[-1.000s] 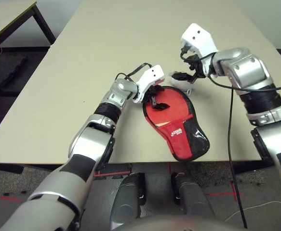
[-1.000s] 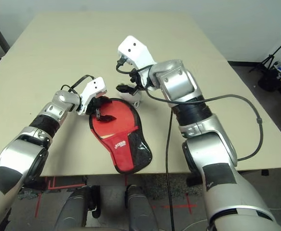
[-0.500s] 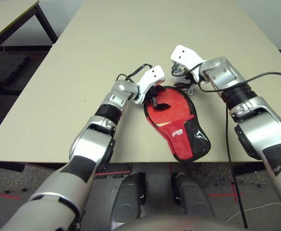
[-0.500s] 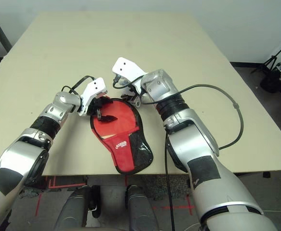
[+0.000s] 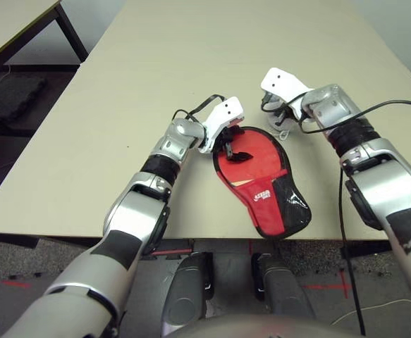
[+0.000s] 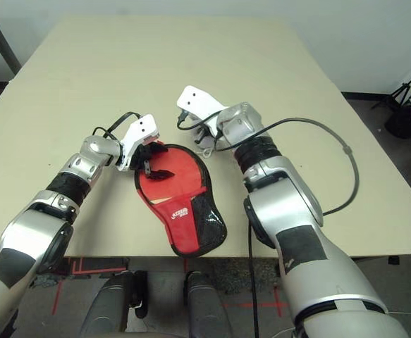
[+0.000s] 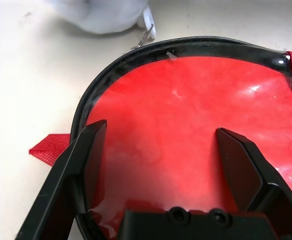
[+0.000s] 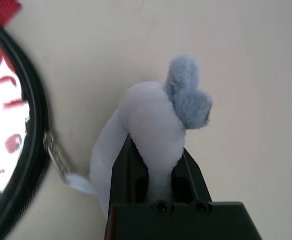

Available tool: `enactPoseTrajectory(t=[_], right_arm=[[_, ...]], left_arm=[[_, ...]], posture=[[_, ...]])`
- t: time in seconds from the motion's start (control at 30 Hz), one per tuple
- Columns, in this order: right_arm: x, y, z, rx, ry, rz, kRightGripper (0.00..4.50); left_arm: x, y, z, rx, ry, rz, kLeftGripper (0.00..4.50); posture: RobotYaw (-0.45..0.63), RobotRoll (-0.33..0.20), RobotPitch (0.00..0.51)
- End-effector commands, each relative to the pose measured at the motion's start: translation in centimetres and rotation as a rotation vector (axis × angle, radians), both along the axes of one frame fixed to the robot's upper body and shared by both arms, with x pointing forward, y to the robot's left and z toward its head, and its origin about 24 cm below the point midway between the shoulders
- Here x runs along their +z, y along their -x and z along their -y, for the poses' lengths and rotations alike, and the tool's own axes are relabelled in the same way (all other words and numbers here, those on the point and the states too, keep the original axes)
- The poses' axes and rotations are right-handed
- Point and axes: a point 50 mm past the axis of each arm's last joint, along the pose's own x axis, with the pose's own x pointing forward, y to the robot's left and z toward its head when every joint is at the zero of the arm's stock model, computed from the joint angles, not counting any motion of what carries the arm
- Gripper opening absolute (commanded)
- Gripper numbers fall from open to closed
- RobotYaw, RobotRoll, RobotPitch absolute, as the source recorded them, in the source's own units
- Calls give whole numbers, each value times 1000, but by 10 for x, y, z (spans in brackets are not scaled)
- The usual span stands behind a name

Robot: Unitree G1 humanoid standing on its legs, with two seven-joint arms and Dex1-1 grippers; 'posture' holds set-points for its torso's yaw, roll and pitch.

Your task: Store the ping-pong paddle in its case and zip it.

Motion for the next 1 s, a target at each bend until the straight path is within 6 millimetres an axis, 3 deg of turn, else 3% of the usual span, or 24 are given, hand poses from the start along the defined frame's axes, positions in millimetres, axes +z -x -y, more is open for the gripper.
enactPoseTrajectory(t=[0.03,0.4,0.47,1.0], right_arm=[[-10,21,20,-40,41,-81,240],[-5,96,39,-12,86,-222,223],[-4,115,44,18,100,-316,222],[-5,203,58,26,96,-725,222]], left_arm=[[-39,11,-7,13,-128,-126,4500],[-39,11,0,-5,-133,-115,4500],[-38,10,2,-9,-135,-111,4500],[-36,8,6,-22,-146,-92,4500]], posture=[[-92,0,155],[-145,0,163],[-150,0,164],[-189,0,171]])
